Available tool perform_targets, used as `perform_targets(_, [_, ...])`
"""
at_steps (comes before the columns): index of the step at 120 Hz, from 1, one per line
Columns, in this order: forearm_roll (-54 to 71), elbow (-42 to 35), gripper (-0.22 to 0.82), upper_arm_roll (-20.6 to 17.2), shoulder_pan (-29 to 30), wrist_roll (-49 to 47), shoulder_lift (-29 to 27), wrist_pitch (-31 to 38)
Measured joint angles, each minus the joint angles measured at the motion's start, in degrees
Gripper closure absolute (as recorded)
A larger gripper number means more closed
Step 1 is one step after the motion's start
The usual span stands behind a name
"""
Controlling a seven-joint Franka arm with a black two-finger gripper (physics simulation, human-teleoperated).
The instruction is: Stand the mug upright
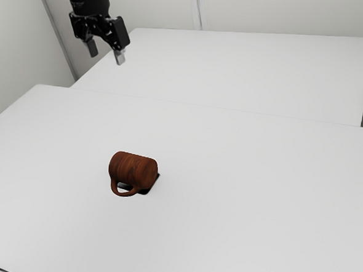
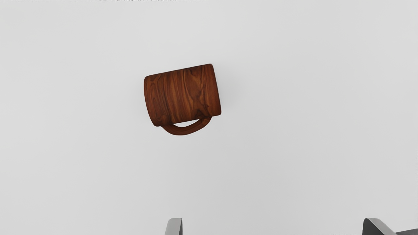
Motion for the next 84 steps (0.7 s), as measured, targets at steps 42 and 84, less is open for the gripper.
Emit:
perform_targets(42, [-7.3, -22.1, 0.0, 14.3, 8.4, 2.5, -4.8, 7.4])
perform_targets(84, [-36.7, -36.6, 0.0, 23.0, 20.0, 17.5, 7.0, 21.8])
